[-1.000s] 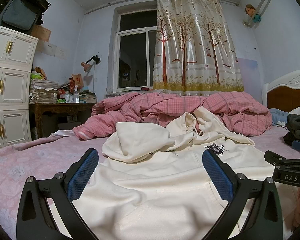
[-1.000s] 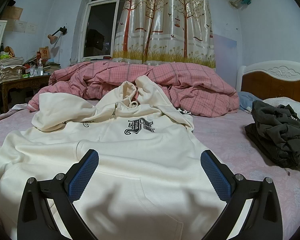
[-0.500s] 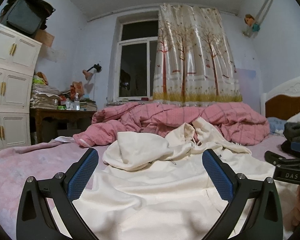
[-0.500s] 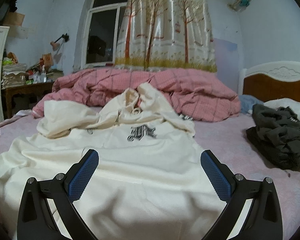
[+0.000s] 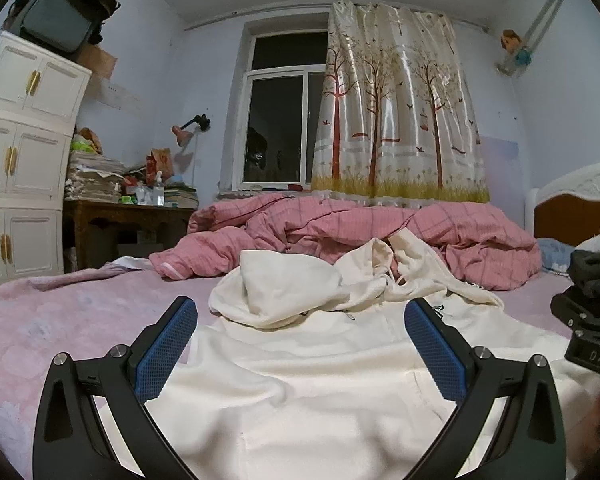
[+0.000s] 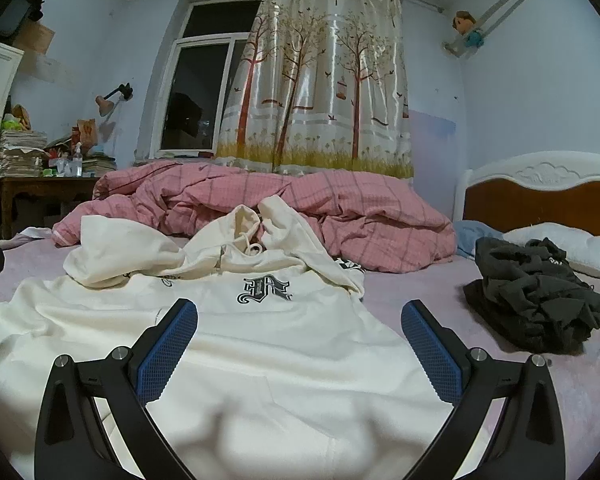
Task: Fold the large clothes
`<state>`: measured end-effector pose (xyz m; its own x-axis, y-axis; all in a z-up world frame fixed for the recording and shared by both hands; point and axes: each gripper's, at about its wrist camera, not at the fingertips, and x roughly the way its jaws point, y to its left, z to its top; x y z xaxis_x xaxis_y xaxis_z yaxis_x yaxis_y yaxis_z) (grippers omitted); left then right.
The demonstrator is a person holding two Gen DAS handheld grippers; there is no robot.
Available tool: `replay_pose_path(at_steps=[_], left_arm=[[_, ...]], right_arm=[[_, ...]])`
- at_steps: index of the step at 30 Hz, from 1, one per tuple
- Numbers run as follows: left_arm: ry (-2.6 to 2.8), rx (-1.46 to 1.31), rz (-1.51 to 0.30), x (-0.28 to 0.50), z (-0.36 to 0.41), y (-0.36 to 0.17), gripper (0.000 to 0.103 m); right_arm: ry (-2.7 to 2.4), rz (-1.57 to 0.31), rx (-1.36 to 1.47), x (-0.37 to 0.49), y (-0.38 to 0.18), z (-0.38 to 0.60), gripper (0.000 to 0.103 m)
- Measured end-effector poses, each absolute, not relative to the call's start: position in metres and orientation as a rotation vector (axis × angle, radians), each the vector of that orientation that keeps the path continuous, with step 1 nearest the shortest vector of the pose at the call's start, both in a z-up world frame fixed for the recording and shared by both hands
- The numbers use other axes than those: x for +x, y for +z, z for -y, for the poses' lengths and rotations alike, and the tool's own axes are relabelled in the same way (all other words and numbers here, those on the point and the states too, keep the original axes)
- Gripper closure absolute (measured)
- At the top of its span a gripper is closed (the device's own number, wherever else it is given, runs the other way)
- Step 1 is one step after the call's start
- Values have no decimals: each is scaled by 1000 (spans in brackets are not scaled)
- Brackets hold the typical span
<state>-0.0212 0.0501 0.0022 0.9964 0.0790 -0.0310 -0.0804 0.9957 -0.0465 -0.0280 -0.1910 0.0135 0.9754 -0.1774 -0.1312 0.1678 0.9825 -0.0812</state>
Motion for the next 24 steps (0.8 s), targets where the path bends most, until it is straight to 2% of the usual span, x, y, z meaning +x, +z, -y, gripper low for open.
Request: replay_pose_path(at_steps=[6,24], left_arm=[[87,-23,-46,-18,-43,4,0],[-37,10,-86,-27,-18,5,0]], right_arm=[[-121,-227,-52,-20,12,197,1],[-105,-303,-23,-38,17,221,1]])
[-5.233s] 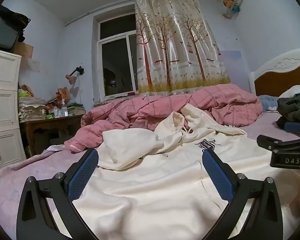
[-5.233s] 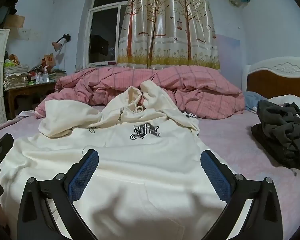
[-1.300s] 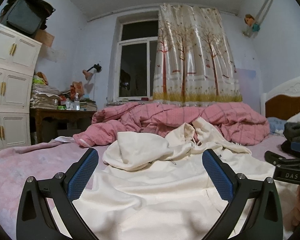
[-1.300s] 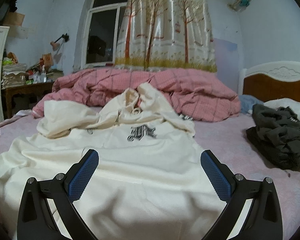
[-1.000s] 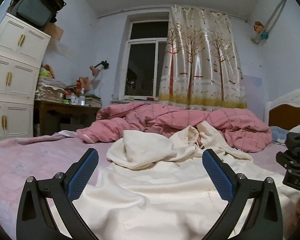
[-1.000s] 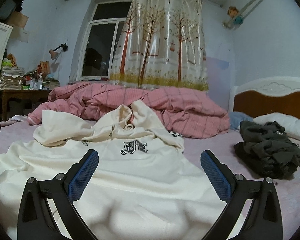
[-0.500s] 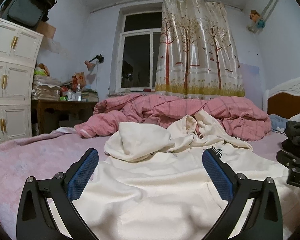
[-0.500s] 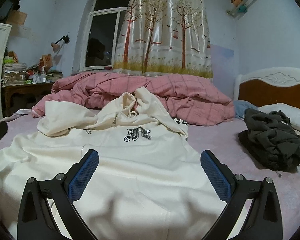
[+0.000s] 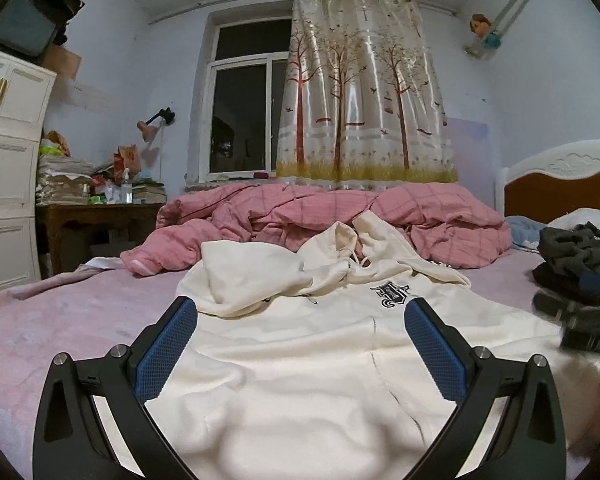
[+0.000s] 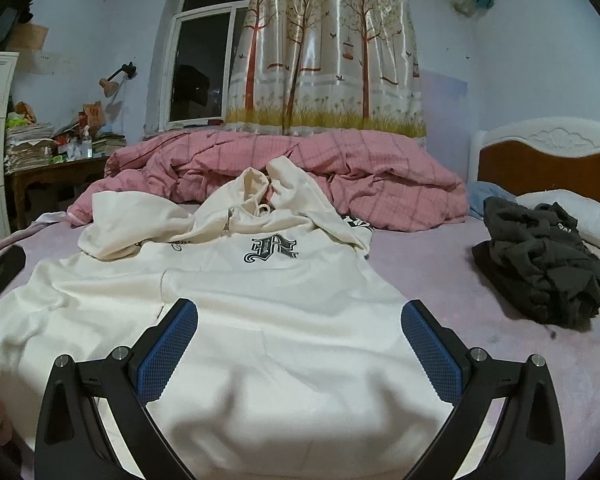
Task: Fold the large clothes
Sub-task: 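Grasp the hoodie hem with the right tool while the left tool grasps the hem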
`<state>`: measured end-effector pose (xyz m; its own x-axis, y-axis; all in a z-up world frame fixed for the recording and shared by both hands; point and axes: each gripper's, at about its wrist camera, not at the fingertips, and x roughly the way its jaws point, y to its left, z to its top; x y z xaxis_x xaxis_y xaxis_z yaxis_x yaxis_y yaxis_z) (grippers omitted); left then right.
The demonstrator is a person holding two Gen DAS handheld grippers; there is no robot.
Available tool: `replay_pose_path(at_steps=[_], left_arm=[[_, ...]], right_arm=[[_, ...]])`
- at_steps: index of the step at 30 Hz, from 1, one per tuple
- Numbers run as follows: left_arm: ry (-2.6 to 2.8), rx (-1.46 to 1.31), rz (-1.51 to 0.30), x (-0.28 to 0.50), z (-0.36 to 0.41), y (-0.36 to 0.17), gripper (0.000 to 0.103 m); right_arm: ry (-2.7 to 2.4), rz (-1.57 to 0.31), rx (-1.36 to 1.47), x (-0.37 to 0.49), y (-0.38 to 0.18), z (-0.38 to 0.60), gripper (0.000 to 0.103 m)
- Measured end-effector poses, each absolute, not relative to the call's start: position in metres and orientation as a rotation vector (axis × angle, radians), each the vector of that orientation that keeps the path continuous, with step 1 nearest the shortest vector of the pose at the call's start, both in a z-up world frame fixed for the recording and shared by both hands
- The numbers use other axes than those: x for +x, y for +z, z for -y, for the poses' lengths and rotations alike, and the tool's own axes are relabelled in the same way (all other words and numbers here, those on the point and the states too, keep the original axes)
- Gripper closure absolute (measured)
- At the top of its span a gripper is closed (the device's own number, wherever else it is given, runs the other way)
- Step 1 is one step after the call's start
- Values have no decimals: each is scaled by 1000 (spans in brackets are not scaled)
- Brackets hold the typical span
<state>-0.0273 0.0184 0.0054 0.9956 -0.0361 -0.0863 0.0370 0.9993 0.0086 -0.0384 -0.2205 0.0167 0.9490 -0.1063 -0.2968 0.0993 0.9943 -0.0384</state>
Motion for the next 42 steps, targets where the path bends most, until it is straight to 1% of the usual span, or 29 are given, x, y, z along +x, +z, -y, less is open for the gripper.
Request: replay_pose_path(at_steps=[2,5,8,9,11,14,17,21,22,23,25,26,27,30,31,32,36,39,42], left_arm=[[-49,2,-91,-30,-17,8,0],[-57,-18,-100,-31,-18,11,0],[-53,-25,-111,-29,-21,13,0],[-54,-27,-117,-28,-23,13,0],[-58,-41,-123,-28,-27,14,0],[-51,-58,-121,-30,-34,16,0],[-41,-66,-122,-32,-39,16,0],[-32,-63,-122,-34,-43,15,0],[-30,-59,-120,-35,-44,15,0],[-37,-58,-123,-37,-46,14,0],[-76,-82,-147,-36,-54,14,0],[-79,-102,-155,-37,-61,13,0],[-69,-110,-158,-39,-66,13,0],[-5,-128,-170,-49,-88,12,0],[14,-142,-180,-53,-97,12,0],[53,-151,-193,-59,-108,11,0],[206,-157,-253,-78,-151,-4,0],[206,-87,-423,-76,-167,-26,0],[260,-118,-449,-84,-176,-42,1]], right_arm=[[-111,-284,-9,-45,32,234,4],[-59,-286,150,-59,61,286,6],[-35,-334,283,-71,58,326,10],[-42,-363,314,-77,48,339,12],[-86,-436,333,-87,24,357,23],[-171,-526,328,-103,-9,372,33],[-180,-582,378,-119,-34,381,37],[-86,-610,428,-125,-49,375,38],[-60,-607,432,-126,-51,373,44],[12,-604,459,-125,-52,371,61],[166,-628,525,-121,-57,366,66],[159,-629,505,-118,-58,360,73],[133,-627,472,-116,-57,355,76],[97,-629,445,-110,-56,350,81],[80,-631,445,-110,-56,350,91],[42,-628,436,-108,-54,351,94],[-68,-568,460,-114,-48,357,95],[-156,-505,419,-121,-38,356,96],[-193,-477,372,-121,-32,349,96]])
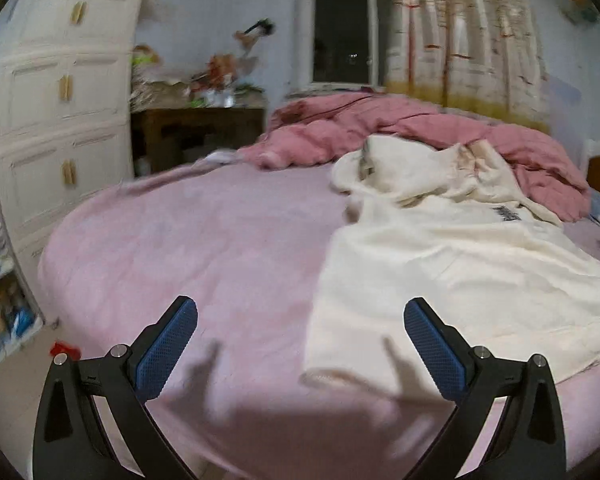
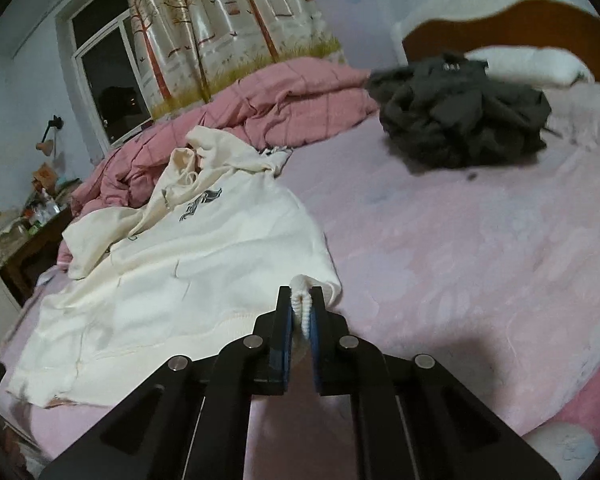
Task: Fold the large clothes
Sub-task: 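Grasp the hoodie hem with the right tool while the left tool grasps the hem, then lift the hoodie by its hem with both tools and shake it out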
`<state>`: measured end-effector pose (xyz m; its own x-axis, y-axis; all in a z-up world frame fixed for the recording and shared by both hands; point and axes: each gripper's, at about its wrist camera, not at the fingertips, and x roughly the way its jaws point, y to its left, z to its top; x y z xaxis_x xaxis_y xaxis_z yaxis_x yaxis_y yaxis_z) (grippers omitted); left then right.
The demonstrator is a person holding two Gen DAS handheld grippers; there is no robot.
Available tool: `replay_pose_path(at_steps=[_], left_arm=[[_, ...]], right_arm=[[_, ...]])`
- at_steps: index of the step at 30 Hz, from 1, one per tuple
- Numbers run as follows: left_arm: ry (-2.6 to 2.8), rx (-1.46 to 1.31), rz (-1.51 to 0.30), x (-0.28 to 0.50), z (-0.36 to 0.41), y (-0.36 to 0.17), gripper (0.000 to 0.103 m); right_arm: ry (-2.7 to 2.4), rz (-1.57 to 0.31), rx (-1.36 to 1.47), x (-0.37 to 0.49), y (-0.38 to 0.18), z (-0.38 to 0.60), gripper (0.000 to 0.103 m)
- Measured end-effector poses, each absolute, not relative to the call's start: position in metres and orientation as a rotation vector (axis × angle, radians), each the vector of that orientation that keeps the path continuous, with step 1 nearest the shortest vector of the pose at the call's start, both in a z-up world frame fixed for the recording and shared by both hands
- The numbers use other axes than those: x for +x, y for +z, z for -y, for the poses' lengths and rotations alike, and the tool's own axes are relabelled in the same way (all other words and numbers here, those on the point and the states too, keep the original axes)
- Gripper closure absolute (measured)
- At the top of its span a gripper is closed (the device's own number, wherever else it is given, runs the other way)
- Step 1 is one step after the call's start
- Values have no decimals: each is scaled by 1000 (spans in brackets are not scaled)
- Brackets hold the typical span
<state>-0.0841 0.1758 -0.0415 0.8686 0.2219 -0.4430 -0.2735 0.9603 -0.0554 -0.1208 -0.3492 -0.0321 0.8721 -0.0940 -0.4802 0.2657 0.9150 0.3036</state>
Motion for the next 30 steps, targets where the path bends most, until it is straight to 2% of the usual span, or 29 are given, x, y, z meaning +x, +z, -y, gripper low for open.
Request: replay_pose_path(at_steps=[2,3,4,6,8,9,11,12,15,20,25,30], left_arm=[[193,-194,-511,-77,-182,-50,1],[156,-228,-532,-74,-184,-54,9],[107,-265,-554,-69,-186,-58,29],[67,-310,-583,-60,-186,-62,43],[30,-313,-565,-62,-182,-62,59],[0,-317,-570,-65,-182,-62,71],[-31,-336,-592,-63,-179,-66,82],[-6,-328,-593,-63,-178,-66,95],[26,-374,-472,-85,-179,-51,97],[61,-338,-212,-141,-175,9,99],[37,-320,-84,-184,-192,58,99],[43,-312,-49,-214,-196,64,99]], right_arm=[[-201,-470,375,-119,-30,348,96],[-189,-471,386,-116,-29,348,96],[-178,-475,393,-118,-29,350,96],[-163,-480,417,-117,-29,352,96],[-152,-477,428,-120,-30,354,96],[-152,-474,429,-120,-29,354,97],[-165,-471,413,-122,-30,353,97],[-167,-471,404,-123,-30,352,97],[-224,-440,353,-128,-28,348,100],[-296,-229,279,-169,-2,341,100],[-225,-102,387,-224,30,348,100],[-228,-25,371,-269,46,340,100]])
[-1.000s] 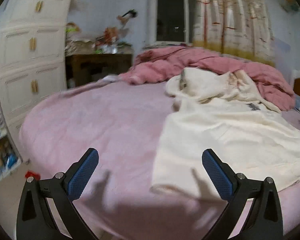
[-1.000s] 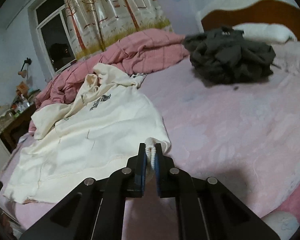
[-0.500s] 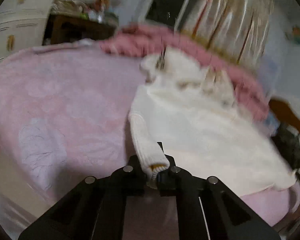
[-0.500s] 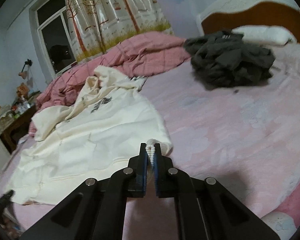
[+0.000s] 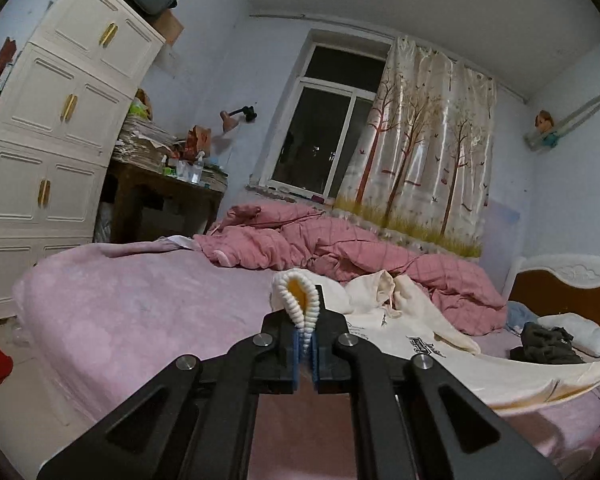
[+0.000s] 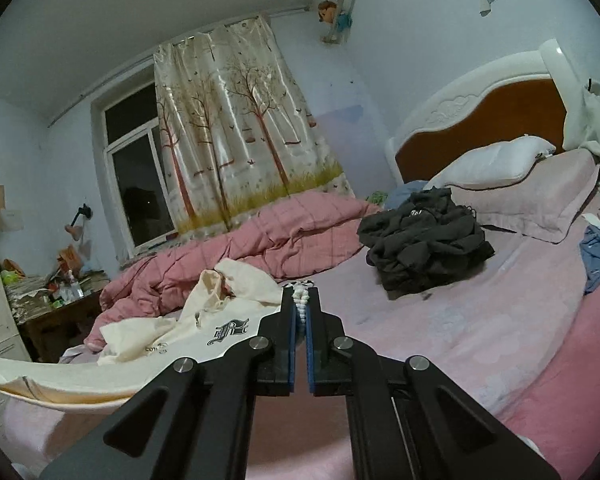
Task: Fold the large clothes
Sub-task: 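Lift the hoodie by its hem with both tools and shake it out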
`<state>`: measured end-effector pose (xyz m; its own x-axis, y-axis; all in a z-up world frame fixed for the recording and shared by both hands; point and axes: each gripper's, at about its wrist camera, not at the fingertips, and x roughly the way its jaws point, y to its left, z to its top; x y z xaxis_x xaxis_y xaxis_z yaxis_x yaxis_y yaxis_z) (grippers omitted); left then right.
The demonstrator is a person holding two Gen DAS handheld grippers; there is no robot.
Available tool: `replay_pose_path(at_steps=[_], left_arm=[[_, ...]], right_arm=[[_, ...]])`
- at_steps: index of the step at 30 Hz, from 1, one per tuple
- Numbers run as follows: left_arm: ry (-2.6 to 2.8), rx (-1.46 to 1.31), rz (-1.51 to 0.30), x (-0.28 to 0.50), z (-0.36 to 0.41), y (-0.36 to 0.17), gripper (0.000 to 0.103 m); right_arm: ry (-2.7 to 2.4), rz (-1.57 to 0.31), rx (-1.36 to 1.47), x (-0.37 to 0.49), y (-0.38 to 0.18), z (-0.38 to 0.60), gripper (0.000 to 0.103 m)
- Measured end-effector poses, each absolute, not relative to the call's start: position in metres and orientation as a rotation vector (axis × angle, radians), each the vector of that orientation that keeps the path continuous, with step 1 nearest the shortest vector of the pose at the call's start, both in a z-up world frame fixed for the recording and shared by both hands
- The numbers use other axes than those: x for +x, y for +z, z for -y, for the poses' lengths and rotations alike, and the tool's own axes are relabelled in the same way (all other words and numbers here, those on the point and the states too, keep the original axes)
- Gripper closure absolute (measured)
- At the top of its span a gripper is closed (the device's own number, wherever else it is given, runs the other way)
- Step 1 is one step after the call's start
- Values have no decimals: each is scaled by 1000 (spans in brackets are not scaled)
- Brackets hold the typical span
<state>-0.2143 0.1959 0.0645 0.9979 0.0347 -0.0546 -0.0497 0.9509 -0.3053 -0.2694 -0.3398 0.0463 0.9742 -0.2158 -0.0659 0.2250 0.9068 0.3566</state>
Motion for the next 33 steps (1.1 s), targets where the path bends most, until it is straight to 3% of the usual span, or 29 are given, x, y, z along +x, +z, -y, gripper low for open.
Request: replay_pose_path(at_steps=[8,18,24,31,33], left_arm=[[152,-184,-133,-175,-172,65,99],[265,-72,-389,15,-158,62,98],[297,5,-469,98,-147,46,98],[285,-19,-650,153,-155,-8,98],[282,-32,-685,161,-155,-14,93]], right_arm=[[-259,-93,294,-240,47,330,100],[-291,-299,68,-55,70,334,100],[-322,-379,10,42,56,322,100],[-298,-496,-44,103,20,321,100],[-289,-528,-55,115,9,321,100]])
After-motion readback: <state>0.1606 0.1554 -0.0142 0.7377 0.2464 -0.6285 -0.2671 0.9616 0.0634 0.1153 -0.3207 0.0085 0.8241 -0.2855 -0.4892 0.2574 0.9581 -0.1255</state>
